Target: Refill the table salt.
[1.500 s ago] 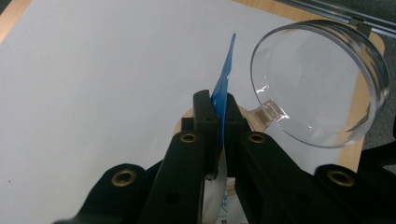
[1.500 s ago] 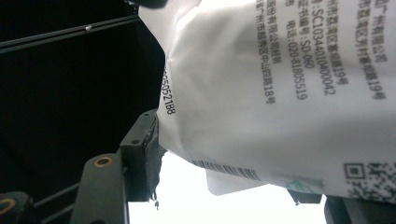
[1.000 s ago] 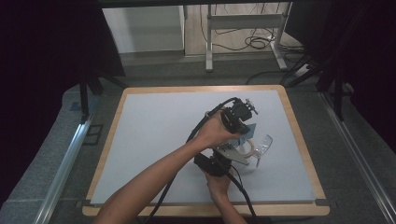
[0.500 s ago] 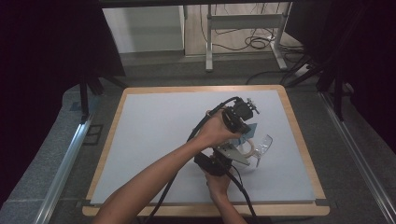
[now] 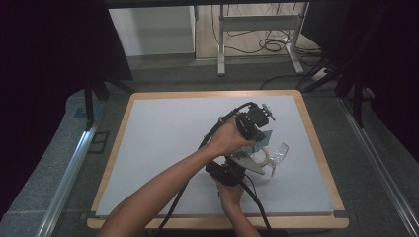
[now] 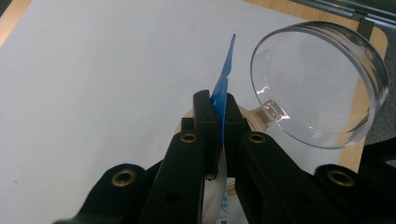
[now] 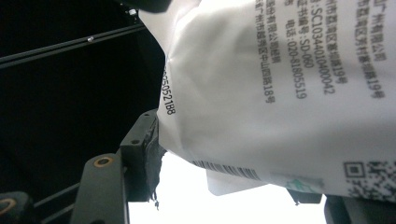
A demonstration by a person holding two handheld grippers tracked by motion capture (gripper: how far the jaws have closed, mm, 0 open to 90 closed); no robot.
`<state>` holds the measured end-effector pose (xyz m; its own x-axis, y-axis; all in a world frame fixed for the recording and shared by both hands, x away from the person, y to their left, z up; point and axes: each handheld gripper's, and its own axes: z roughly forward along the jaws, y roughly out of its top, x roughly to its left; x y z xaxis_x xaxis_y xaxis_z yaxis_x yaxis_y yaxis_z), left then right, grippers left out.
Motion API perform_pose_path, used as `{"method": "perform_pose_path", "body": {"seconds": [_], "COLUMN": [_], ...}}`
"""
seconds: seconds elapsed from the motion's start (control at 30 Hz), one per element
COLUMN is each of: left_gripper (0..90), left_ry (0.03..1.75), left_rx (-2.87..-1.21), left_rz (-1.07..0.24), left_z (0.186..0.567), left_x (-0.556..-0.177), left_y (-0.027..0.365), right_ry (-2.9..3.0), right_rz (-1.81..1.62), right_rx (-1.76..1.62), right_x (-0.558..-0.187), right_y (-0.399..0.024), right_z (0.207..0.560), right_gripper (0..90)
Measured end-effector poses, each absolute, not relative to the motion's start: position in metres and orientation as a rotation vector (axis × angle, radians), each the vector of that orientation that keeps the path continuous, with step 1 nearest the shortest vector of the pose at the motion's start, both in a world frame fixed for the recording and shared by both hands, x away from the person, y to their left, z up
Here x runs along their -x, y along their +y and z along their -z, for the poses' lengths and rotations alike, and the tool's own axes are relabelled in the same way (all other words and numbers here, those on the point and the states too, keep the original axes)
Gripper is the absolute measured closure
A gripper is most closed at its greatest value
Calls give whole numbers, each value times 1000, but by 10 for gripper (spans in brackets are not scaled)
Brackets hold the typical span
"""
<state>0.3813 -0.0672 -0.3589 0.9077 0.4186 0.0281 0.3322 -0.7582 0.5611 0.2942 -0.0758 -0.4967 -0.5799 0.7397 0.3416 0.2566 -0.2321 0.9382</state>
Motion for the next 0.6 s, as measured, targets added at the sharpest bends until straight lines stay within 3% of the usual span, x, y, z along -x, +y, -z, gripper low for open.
{"method": "perform_pose_path", "body": {"seconds": [0.6], "left_gripper": [900], "left_ry": [553], "left_rx": [-2526], "left_rz": [-196], "left_z": [367], "left_x": [-384], "left_y": [-71], "right_ry": [1702], "right_rz": [-1885], "right_rx": [-1217], "right_x": [-296], "right_y": [-78], "right_z": [500], "right_gripper": [401]}}
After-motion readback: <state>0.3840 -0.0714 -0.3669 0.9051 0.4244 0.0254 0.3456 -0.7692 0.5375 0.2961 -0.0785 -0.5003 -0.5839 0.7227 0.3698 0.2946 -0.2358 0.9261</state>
